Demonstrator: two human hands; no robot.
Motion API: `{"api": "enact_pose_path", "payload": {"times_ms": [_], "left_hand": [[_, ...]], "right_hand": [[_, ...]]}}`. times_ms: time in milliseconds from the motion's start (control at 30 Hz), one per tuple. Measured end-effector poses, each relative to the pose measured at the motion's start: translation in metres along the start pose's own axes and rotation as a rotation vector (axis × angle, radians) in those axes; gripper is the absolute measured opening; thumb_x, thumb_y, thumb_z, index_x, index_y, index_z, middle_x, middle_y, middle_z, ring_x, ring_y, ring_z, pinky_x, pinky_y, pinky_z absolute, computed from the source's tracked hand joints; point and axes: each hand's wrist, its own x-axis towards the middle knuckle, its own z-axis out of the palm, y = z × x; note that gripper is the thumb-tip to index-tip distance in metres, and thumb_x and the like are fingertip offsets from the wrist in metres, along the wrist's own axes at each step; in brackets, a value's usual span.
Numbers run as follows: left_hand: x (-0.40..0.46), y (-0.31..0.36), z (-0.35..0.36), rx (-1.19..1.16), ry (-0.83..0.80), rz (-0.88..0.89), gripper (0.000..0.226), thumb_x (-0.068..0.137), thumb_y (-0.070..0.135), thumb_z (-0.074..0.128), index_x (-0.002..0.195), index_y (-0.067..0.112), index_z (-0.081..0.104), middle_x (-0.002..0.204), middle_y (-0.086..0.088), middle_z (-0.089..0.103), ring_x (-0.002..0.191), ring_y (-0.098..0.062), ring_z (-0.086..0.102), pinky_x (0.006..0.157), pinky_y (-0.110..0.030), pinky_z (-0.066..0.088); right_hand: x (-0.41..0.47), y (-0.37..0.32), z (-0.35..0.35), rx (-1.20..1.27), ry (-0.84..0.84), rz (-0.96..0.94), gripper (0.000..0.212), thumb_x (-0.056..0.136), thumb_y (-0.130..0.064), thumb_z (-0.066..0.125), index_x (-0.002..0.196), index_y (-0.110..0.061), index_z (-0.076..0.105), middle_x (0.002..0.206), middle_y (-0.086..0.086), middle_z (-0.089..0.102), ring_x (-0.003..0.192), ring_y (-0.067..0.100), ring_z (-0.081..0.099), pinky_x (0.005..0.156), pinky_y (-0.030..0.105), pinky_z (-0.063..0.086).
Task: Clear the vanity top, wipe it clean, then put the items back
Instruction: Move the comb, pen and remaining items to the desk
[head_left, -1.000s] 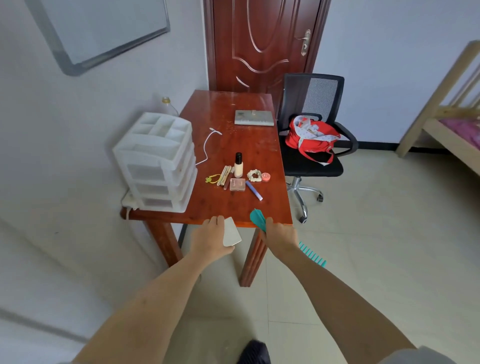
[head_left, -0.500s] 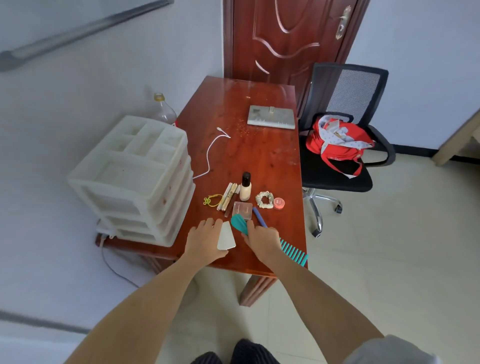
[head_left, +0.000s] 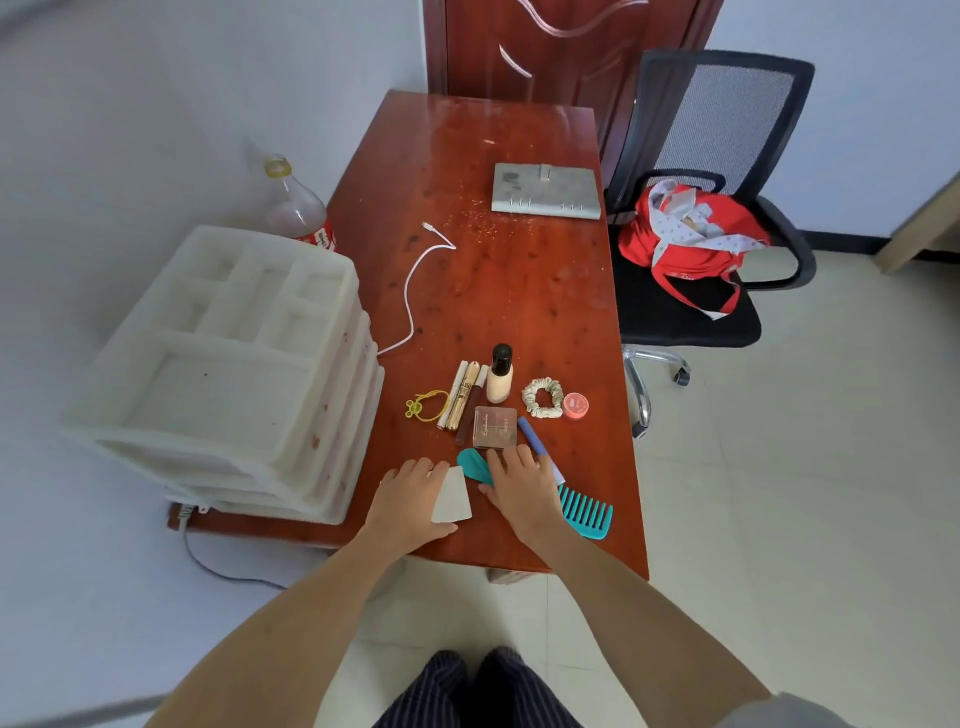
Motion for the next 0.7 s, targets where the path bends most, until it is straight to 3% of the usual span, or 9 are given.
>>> {"api": "enact_pose_path", "payload": {"times_ms": [167, 333, 533, 700], "left_hand": [[0.000, -0.001, 0.005, -0.005, -0.013, 0.131, 0.081, 0.083, 0.058, 0.052, 0.145, 0.020, 0.017, 0.145, 0.000, 0.032, 0.131, -0.018, 0.030, 0.109, -0.033, 0.027], [-0.004, -0.005, 0.011, 0.033, 0.028, 0.203, 0.077, 0.089, 0.055, 0.044, 0.148, 0.018, 0.012, 0.151, -0.003, 0.023, 0.137, -0.020, 0.021, 0.113, -0.036, 0.017], [-0.001, -0.003, 0.013, 0.101, 0.023, 0.274, 0.072, 0.094, 0.046, 0.041, 0.149, 0.020, 0.003, 0.157, -0.004, 0.007, 0.143, -0.022, 0.005, 0.115, -0.042, 0.006], [0.003, -0.007, 0.017, 0.177, -0.034, 0.310, 0.068, 0.096, 0.045, 0.036, 0.148, 0.027, -0.004, 0.157, -0.002, -0.006, 0.143, -0.024, -0.007, 0.115, -0.044, 0.005]], "right_hand": [[-0.022, -0.002, 0.005, 0.040, 0.105, -0.009, 0.040, 0.087, -0.044, 0.057, 0.120, -0.021, 0.061, 0.118, 0.002, 0.063, 0.110, 0.022, 0.058, 0.090, 0.037, 0.049], [-0.057, 0.008, 0.020, -0.005, -0.024, -0.031, 0.058, 0.098, -0.046, 0.010, 0.129, -0.024, 0.054, 0.135, 0.003, 0.054, 0.126, 0.030, 0.047, 0.101, 0.047, 0.034], [-0.060, 0.017, 0.028, 0.004, -0.183, 0.015, 0.054, 0.096, -0.052, 0.012, 0.140, -0.030, 0.035, 0.140, -0.001, 0.048, 0.129, 0.033, 0.043, 0.101, 0.049, 0.028], [-0.043, 0.027, 0.021, 0.000, -0.211, 0.031, 0.056, 0.096, -0.054, 0.009, 0.140, -0.033, 0.036, 0.140, -0.002, 0.049, 0.129, 0.031, 0.043, 0.101, 0.053, 0.027]]}}
